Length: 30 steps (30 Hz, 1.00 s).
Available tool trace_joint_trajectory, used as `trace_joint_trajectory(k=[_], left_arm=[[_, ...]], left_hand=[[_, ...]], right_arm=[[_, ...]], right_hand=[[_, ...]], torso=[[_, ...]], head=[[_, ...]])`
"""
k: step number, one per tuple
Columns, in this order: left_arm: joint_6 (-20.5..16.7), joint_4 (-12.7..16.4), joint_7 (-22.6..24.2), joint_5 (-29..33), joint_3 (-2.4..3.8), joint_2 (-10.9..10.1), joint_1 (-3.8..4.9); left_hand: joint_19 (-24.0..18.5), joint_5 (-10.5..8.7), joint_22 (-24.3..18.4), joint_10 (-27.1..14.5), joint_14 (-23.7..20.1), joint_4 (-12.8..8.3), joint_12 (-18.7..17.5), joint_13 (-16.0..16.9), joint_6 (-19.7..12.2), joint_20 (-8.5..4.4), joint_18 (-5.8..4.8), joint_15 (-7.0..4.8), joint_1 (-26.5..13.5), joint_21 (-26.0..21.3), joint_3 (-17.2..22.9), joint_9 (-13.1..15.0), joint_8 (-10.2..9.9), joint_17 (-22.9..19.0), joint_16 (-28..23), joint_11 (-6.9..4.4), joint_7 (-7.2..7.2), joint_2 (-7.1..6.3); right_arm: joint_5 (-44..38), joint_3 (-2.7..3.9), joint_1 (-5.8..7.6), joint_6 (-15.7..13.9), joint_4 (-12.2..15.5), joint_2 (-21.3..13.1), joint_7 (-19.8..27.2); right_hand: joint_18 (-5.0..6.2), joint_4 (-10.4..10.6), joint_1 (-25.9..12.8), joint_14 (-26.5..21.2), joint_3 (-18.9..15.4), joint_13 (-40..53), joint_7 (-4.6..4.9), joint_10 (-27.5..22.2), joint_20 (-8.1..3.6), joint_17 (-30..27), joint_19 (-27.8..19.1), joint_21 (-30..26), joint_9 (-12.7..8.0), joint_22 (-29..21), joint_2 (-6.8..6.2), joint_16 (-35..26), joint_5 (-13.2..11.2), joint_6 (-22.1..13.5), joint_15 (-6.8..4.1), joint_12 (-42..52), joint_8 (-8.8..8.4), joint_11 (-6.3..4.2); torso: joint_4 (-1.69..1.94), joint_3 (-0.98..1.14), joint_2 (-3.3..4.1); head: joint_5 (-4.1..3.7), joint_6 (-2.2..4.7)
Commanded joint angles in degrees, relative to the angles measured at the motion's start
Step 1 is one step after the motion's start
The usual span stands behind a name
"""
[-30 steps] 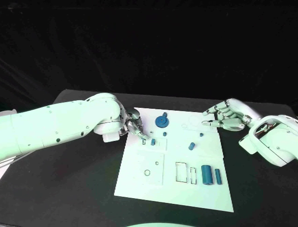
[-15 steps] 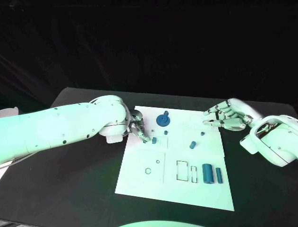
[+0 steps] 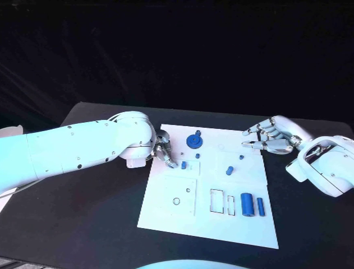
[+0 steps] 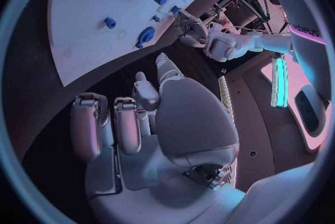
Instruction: Assemble the parts on the task board
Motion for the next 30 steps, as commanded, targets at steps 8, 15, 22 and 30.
trace_joint_trajectory(k=[8,15,22,30], left_arm=[[1.6,-0.5,-1.1,-1.3,-0.01,0.6,-0.01],[0.4,-0.4,-1.1,-1.4,0.00,0.5,-0.01],[-0.2,0.1,-1.1,-1.4,0.03,0.3,-0.01],[-0.6,0.2,-1.2,-1.4,0.05,0.2,-0.02]], left_hand=[[1.8,0.08,7.1,0.3,6.0,-3.4,0.2,0.0,0.6,-0.56,0.43,-0.21,0.5,0.3,3.8,0.0,0.2,15.1,0.2,-0.16,-0.91,0.35],[1.9,0.09,7.2,0.4,6.0,-3.4,0.2,0.1,0.6,-0.58,0.40,-0.24,0.5,0.3,4.0,0.1,0.3,15.1,0.2,-0.21,-0.96,0.39],[1.9,0.09,7.2,0.5,6.0,-3.5,0.3,0.2,0.5,-0.62,0.38,-0.29,0.6,0.4,4.3,0.1,0.3,15.1,0.2,-0.27,-1.01,0.41],[1.9,0.09,7.2,0.5,6.0,-3.6,0.3,0.2,0.5,-0.64,0.38,-0.31,0.6,0.4,4.4,0.1,0.4,15.1,0.2,-0.29,-1.03,0.39]], right_arm=[[0.0,0.00,-0.05,0.4,0.1,0.0,0.2],[0.0,0.00,-0.05,0.4,0.1,0.0,0.2],[0.0,0.00,-0.05,0.5,0.1,0.0,0.2],[0.0,0.00,-0.05,0.5,0.1,0.0,0.2]], right_hand=[[0.38,0.0,0.0,4.9,-0.2,-0.1,-0.13,-0.3,-0.17,10.8,-0.4,-0.2,0.1,1.5,0.37,-0.4,0.2,0.3,-0.36,-0.3,0.27,-0.23],[0.38,0.0,0.0,4.9,-0.2,-0.1,-0.13,-0.3,-0.17,10.8,-0.4,-0.2,0.1,1.5,0.37,-0.4,0.2,0.3,-0.36,-0.3,0.27,-0.23],[0.38,0.0,0.0,4.9,-0.2,-0.1,-0.13,-0.3,-0.17,10.8,-0.4,-0.2,0.1,1.5,0.37,-0.4,0.2,0.3,-0.36,-0.3,0.27,-0.23],[0.38,0.0,0.0,4.9,-0.2,-0.1,-0.13,-0.3,-0.17,10.8,-0.4,-0.2,0.1,1.5,0.37,-0.4,0.2,0.3,-0.36,-0.3,0.27,-0.23]], torso=[[-0.05,0.02,-0.03],[-0.01,-0.01,-0.02],[0.00,-0.02,-0.02],[-0.01,0.02,-0.02]], head=[[0.03,-0.18],[-0.05,-0.16],[-0.10,-0.20],[-0.09,-0.27]])
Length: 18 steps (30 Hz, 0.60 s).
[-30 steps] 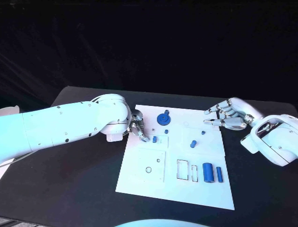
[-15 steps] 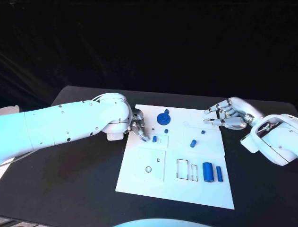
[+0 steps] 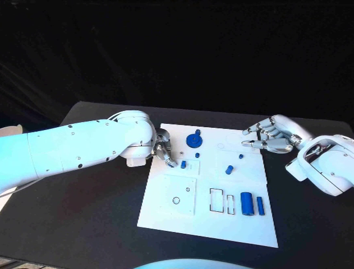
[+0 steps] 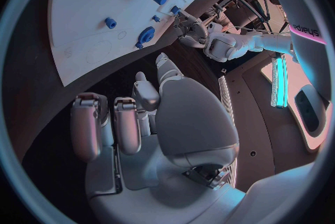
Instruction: Assemble the parts on the task board
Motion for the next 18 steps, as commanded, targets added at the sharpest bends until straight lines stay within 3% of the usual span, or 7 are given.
trace_joint_trajectory(k=[1,18], left_arm=[[-0.5,0.1,-0.9,-0.4,0.01,0.0,-0.03],[-0.2,-0.1,-1.6,-0.6,0.02,0.1,-0.03]], left_hand=[[2.0,0.32,7.3,0.3,6.0,-3.7,0.3,0.0,0.4,-0.24,0.36,-0.33,0.5,0.3,4.3,0.1,0.2,15.1,0.2,-0.11,-0.73,0.21],[2.1,0.31,7.6,0.4,6.0,-3.7,0.4,0.1,0.4,-0.28,0.30,-0.36,0.5,0.4,4.5,0.1,0.3,15.1,0.2,-0.13,-0.73,0.26]], right_arm=[[-0.1,0.00,-0.04,0.5,0.1,0.0,0.2],[-0.1,0.00,-0.04,0.7,0.1,0.0,0.1]], right_hand=[[0.38,0.0,0.0,4.9,-0.2,-0.1,-0.13,-0.3,-0.17,10.8,-0.4,-0.2,0.1,1.5,0.37,-0.4,0.2,0.3,-0.36,-0.3,0.27,-0.23],[0.41,-0.1,0.1,4.9,-0.3,-0.1,-0.11,-0.3,-0.17,10.8,-0.4,-0.3,0.1,1.3,0.45,-0.4,0.3,0.3,-0.36,-0.4,0.24,-0.22]], torso=[[0.00,0.03,0.01],[-0.01,0.04,-0.01]], head=[[0.00,-0.03],[0.03,-0.16]])
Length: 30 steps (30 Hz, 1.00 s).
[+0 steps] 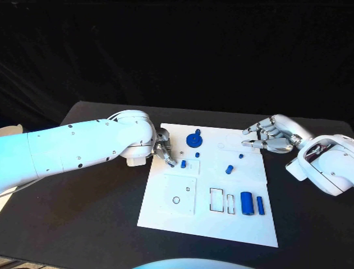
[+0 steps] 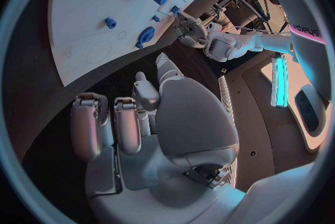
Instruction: Assemble the parts on the task board
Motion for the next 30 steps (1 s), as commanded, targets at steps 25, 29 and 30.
trace_joint_trajectory(k=[25,29,30], left_arm=[[4.3,-0.5,-1.8,-0.3,0.01,0.8,-0.01],[4.1,-1.0,-1.9,-0.3,0.00,1.2,-0.07],[4.0,-1.2,-2.0,-0.2,-0.01,1.3,-0.13]], left_hand=[[2.1,0.09,7.6,0.5,6.0,-4.1,0.5,0.2,0.3,-0.32,0.29,-0.39,0.3,0.2,4.5,0.1,0.5,15.1,0.2,-0.15,-0.76,-0.08],[2.1,0.10,7.5,0.5,6.0,-4.1,0.6,0.3,0.3,-0.33,0.31,-0.39,0.3,0.1,4.5,0.2,0.5,15.1,0.2,-0.15,-0.76,-0.11],[2.0,0.10,7.5,0.5,6.0,-4.1,0.6,0.3,0.3,-0.34,0.33,-0.40,0.2,0.1,4.6,0.2,0.5,15.1,0.2,-0.14,-0.74,-0.05]], right_arm=[[-0.1,0.00,-0.05,0.8,0.0,0.1,0.2],[-0.1,0.00,-0.05,0.8,0.1,0.0,0.2],[-0.1,0.00,-0.05,0.8,0.1,0.0,0.2]], right_hand=[[0.41,-0.1,0.1,4.9,-0.3,-0.1,-0.11,-0.3,-0.17,10.8,-0.4,-0.3,0.1,1.3,0.45,-0.2,0.3,0.3,-0.36,-0.2,0.24,-0.22],[0.41,-0.1,0.1,4.9,-0.3,-0.1,-0.11,-0.3,-0.17,10.8,-0.4,-0.3,0.1,1.3,0.45,-0.2,0.3,0.3,-0.36,-0.2,0.24,-0.22],[0.41,-0.1,0.1,4.9,-0.3,-0.1,-0.11,-0.3,-0.17,10.8,-0.4,-0.3,0.1,1.3,0.45,-0.2,0.3,0.3,-0.36,-0.2,0.24,-0.22]], torso=[[-0.02,0.00,0.00],[-0.03,0.00,0.02],[-0.03,-0.02,0.04]], head=[[0.03,-0.36],[-0.01,-0.42],[-0.02,-0.45]])
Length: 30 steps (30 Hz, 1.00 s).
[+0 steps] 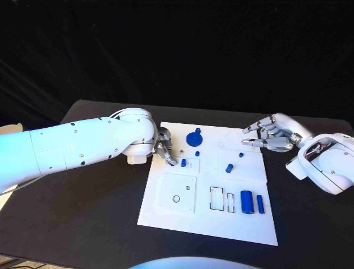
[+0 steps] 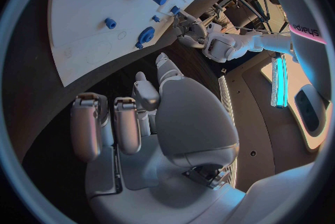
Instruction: Assemble the parts on the task board
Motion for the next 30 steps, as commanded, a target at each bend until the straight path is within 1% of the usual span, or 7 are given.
trace_joint_trajectory(k=[1,8,17,21,24,27,30], left_arm=[[1.5,-0.5,-2.0,0.1,-0.09,0.5,-0.23],[2.0,-1.3,-2.2,0.4,-0.15,1.1,-0.57],[3.9,-1.8,-2.5,0.7,-0.24,1.4,-0.72],[4.1,-2.2,-2.5,0.7,-0.25,1.5,-0.73],[4.2,-2.4,-2.6,1.0,-0.26,1.6,-0.73],[4.2,-2.6,-2.6,1.1,-0.26,1.7,-0.74],[4.4,-2.9,-2.6,1.0,-0.27,1.9,-0.76]], left_hand=[[2.0,0.16,7.5,0.4,6.0,-4.0,0.3,0.0,0.3,-0.35,0.33,-0.40,0.2,0.1,4.7,0.1,0.4,15.1,0.2,0.00,-0.75,-0.03],[2.0,0.15,7.4,0.4,6.0,-3.7,0.2,-0.1,0.3,-0.38,0.34,-0.39,-0.6,0.0,4.9,0.2,0.6,15.1,0.2,0.05,-0.71,-0.01],[2.0,0.14,7.5,0.4,6.0,-3.2,0.2,-0.1,0.7,-0.42,0.34,-0.45,-2.1,0.0,4.5,0.3,1.0,15.1,0.2,-0.05,-0.89,-0.70],[2.1,0.17,7.6,0.5,6.0,-2.5,0.3,0.0,0.9,-0.45,0.31,-0.50,-3.5,0.1,4.1,0.3,1.1,15.1,0.2,-0.11,-0.98,-1.05],[2.2,0.23,7.8,0.4,6.0,-2.1,0.2,-0.1,1.0,-0.45,0.26,-0.54,-4.3,0.2,4.1,0.3,1.1,15.1,0.2,-0.15,-1.02,-0.87],[2.3,0.46,8.0,0.5,6.0,-2.0,0.3,0.0,1.1,-0.42,0.20,-0.58,-5.0,0.5,4.0,0.3,1.2,15.1,0.2,-0.17,-1.05,-1.02],[2.6,0.69,8.4,0.7,6.0,-1.5,0.6,0.3,1.4,-0.39,0.11,-0.60,-6.9,0.8,3.6,0.2,1.4,15.1,0.2,-0.22,-1.12,-1.14]], right_arm=[[-0.2,0.00,-0.04,0.7,0.1,0.0,0.2],[-0.2,0.00,-0.04,0.7,0.3,-0.1,0.2],[-0.2,0.00,-0.04,0.8,0.5,-0.3,0.1],[-0.2,0.00,-0.04,0.8,0.5,-0.3,0.1],[-0.2,0.00,-0.04,0.7,0.6,-0.3,0.1],[-0.2,0.00,-0.04,0.7,0.7,-0.4,0.1],[-0.2,0.00,-0.04,0.6,0.9,-0.4,0.1]], right_hand=[[0.41,-0.1,0.1,4.9,-0.3,-0.1,-0.11,-0.3,-0.17,10.7,-0.4,-0.3,0.1,1.3,0.45,-0.2,0.3,0.3,-0.36,-0.2,0.24,-0.22],[0.42,-0.1,0.2,4.9,-0.3,-0.1,-0.11,-0.3,-0.17,10.7,-0.4,-0.3,0.1,1.3,0.46,-0.2,0.3,0.3,-0.36,-0.2,0.23,-0.22],[0.42,-0.1,0.2,4.9,-0.3,-0.1,-0.11,-0.3,-0.17,10.7,-0.4,-0.3,0.1,1.3,0.46,-0.2,0.3,0.3,-0.36,-0.2,0.23,-0.22],[0.42,-0.1,0.2,4.9,-0.3,-0.1,-0.11,-0.3,-0.17,10.7,-0.4,-0.3,0.1,1.3,0.46,-0.2,0.3,0.3,-0.36,-0.2,0.23,-0.22],[0.42,-0.1,0.2,4.9,-0.3,-0.1,-0.11,-0.3,-0.17,10.7,-0.4,-0.3,0.1,1.3,0.46,-0.2,0.3,0.3,-0.36,-0.2,0.23,-0.22],[0.42,-0.1,0.2,4.9,-0.3,-0.1,-0.11,-0.3,-0.17,10.7,-0.4,-0.3,0.1,1.3,0.46,-0.2,0.3,0.3,-0.36,-0.2,0.23,-0.22],[0.42,-0.1,0.2,4.9,-0.3,-0.1,-0.11,-0.3,-0.17,10.7,-0.4,-0.3,0.1,1.3,0.46,-0.2,0.3,0.3,-0.36,-0.2,0.23,-0.22]], torso=[[-0.02,-0.02,0.04],[-0.01,0.01,0.02],[-0.02,0.04,-0.03],[0.03,0.05,-0.02],[0.03,0.02,-0.04],[0.02,0.02,-0.04],[0.02,0.03,-0.03]], head=[[-0.05,-0.09],[-0.16,-0.26],[-0.28,-0.44],[-0.31,-0.41],[-0.32,-0.43],[-0.36,-0.37],[-0.35,-0.40]])
